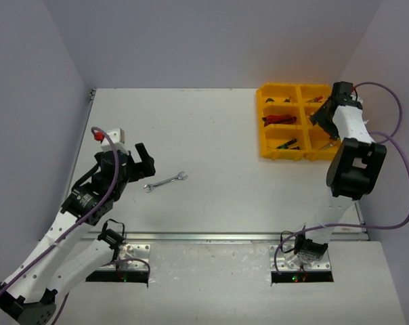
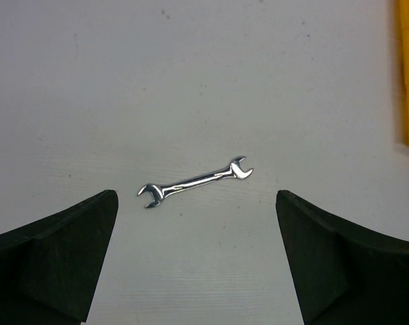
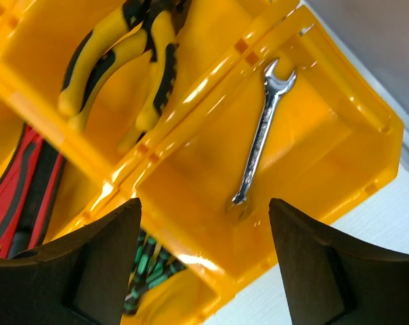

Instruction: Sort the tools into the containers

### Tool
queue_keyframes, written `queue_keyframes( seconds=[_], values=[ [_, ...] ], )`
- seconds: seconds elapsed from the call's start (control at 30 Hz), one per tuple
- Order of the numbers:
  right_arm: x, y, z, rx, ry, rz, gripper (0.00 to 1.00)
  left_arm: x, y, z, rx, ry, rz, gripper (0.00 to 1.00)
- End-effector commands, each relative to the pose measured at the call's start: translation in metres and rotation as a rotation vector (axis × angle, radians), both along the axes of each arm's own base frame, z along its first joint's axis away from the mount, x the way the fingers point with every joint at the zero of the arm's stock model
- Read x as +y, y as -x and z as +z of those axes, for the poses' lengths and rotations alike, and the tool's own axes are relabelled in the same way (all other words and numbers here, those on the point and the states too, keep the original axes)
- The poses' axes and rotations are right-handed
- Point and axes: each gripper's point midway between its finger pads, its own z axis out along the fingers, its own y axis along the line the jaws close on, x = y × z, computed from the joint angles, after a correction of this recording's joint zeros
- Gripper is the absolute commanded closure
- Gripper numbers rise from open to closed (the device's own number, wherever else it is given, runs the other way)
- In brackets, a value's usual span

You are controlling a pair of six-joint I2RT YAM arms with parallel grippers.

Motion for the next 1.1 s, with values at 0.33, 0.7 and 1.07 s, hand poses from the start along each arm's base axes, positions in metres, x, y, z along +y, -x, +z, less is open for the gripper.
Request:
queue_keyframes(
  seconds=[0.33,0.7,1.07],
  values=[
    [0.155,0.043,0.121,-0.139,0.091,0.523,0.01,-0.034,-0.036,-0.091,0.450,-0.052,0.082,0.00],
    [0.220,0.120,0.113,-0.321,-0.058,0.738,0.01,-0.038,-0.031,-0.131,0.697,0.236,0.815,0.00],
    [0.248,0.144,0.109,-0.370,-0.184,0.866,0.01,-0.060,-0.054,-0.198,0.757,0.467,1.177,0.08]
  ],
)
